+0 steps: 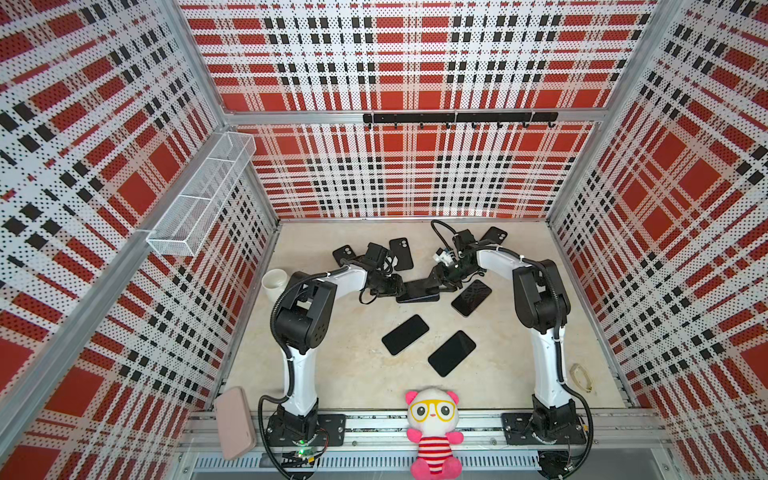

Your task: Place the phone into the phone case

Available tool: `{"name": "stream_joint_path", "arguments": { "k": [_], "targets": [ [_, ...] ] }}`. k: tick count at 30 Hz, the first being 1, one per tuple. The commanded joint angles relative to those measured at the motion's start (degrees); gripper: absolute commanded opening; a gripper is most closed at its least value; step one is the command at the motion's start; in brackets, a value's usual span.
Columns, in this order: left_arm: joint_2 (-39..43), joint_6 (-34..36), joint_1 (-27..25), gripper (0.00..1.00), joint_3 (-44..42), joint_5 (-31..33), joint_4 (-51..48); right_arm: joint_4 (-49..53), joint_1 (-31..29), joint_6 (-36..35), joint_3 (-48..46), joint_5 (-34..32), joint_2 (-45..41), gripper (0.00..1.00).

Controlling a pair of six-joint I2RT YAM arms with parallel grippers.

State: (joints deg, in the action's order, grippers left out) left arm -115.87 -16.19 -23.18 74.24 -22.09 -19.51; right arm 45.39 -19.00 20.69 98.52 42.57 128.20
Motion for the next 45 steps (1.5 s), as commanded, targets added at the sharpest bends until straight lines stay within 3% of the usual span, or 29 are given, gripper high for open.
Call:
{"name": "stream_joint_path", "arguments": {
  "k": [1,7,16,45],
  "targets": [
    [-2.1,1.3,-0.6,0.47,-0.6,2.4,-3.3,8.2,-0.3,-4.0,5.8,-6.5,0.2,0.51],
    [-2.3,1.4,-0.6,0.46,-0.4,2.8,-3.4,13.9,-0.2,-5.3,9.1,-13.9,0.0,0.51],
    [-2.4,1.4,-0.5,0.46,-0.3,2.2,-3.4,13.3,-0.2,-6.2,7.7,-17.8,0.8,0.32],
    [-2.5,0.9,-0.1,0.41,-0.1,1.2,-3.2,6.7,-1.3,-5.0,0.4,-12.0,2.1,0.14]
  ]
}}
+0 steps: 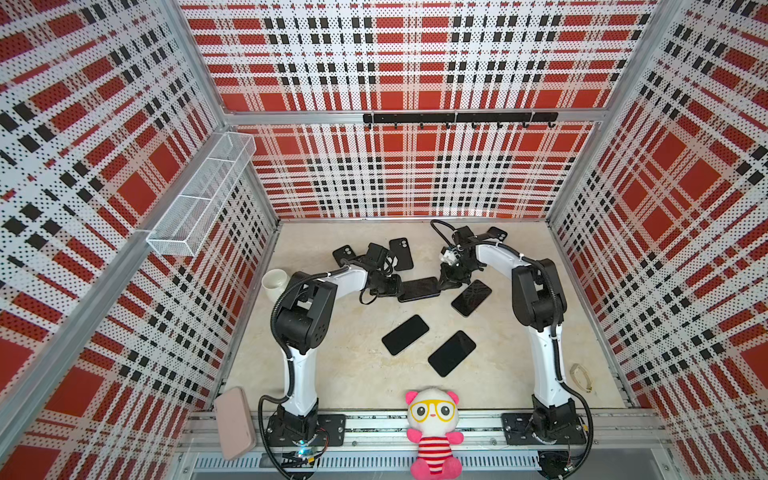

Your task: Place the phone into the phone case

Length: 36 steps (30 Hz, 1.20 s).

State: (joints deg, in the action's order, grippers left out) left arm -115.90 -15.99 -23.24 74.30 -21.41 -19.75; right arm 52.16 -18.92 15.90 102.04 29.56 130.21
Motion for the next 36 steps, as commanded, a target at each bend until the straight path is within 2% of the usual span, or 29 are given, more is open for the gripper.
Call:
{"name": "stream_joint_path", "arguments": {
  "k": [1,6,19,36],
  "targets": [
    [-2.5,0.6,0.0,0.41,-0.1,0.4,-2.9,-0.5,-1.4,0.1,-4.0,1.4,-0.1,0.13],
    [-2.8,0.3,-0.1,0.41,0.0,-0.5,-2.8,-0.7,-3.0,0.6,-6.6,2.1,-0.2,0.13],
    [-2.8,0.2,-0.9,0.4,-0.2,-1.0,-2.6,-4.4,-7.3,6.2,-17.6,-2.7,0.9,0.11],
    [-3.2,0.0,-1.0,0.39,-0.2,-1.3,-2.5,-11.0,-14.2,12.2,-30.7,-7.9,10.2,0.09]
  ]
}}
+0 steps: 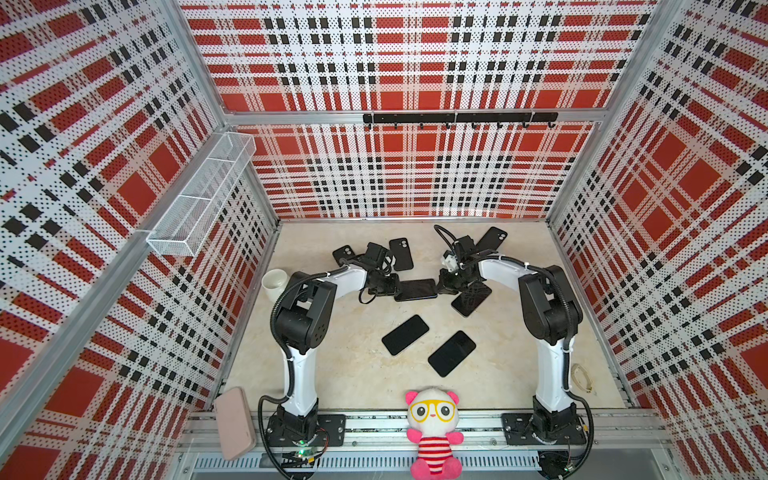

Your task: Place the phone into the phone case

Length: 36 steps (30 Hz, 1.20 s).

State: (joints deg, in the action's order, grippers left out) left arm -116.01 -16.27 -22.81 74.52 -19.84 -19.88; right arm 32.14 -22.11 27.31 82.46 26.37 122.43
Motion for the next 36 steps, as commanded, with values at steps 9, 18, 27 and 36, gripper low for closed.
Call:
{"name": "stream_joint_path", "arguments": {
  "k": [9,18,27,36],
  "targets": [
    [-3.1,0.1,-1.9,0.38,-0.4,-3.3,-2.4,12.8,-13.6,1.6,-9.6,-13.1,22.9,0.09],
    [-3.4,-0.3,-2.8,0.37,-0.6,-4.9,-1.7,13.5,-16.4,2.4,-8.2,-12.7,28.4,0.08],
    [-3.1,-0.5,-2.8,0.37,-0.8,-5.2,-1.5,11.1,-17.5,1.7,-6.0,-7.8,35.8,0.09],
    [-2.7,-0.2,-1.5,0.37,-0.8,-4.2,-1.6,19.4,-10.8,0.1,-2.8,-14.6,15.6,0.17]
  ]
}}
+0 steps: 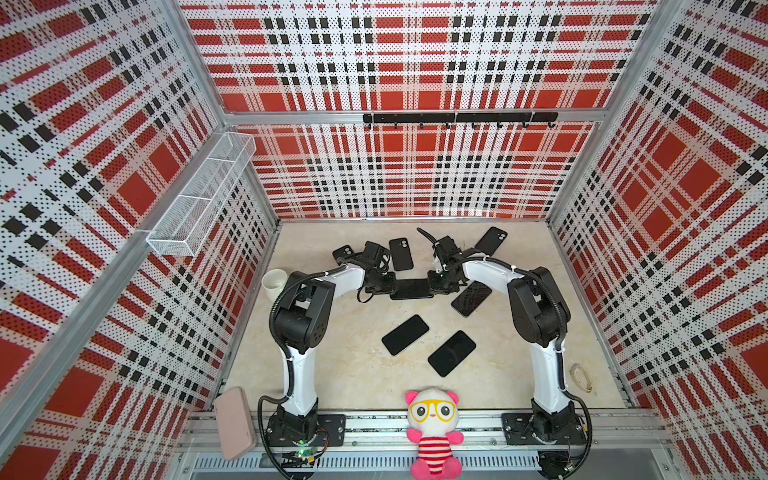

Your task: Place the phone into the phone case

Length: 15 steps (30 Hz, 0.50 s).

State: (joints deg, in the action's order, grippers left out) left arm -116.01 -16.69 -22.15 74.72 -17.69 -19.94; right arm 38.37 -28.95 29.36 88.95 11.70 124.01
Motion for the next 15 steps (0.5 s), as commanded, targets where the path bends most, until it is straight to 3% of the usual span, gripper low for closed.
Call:
{"name": "stream_joint_path", "arguments": {
  "k": [1,4,10,15],
  "targets": [
    [-2.7,0.4,-2.1,0.37,-1.0,-5.8,-1.6,14.8,-2.5,-2.4,-7.7,-1.0,10.7,0.18],
    [-2.8,1.2,-1.8,0.37,-0.7,-4.1,-2.4,19.8,0.4,-3.9,-1.1,-2.3,4.6,0.21],
    [-3.1,1.8,-1.1,0.37,-0.5,-3.6,-2.6,24.5,3.6,-6.3,9.7,0.9,0.6,0.25],
    [-3.3,1.7,-1.1,0.36,-0.4,-4.3,-2.7,23.6,5.7,-6.6,11.2,3.5,-1.2,0.26]
  ]
}}
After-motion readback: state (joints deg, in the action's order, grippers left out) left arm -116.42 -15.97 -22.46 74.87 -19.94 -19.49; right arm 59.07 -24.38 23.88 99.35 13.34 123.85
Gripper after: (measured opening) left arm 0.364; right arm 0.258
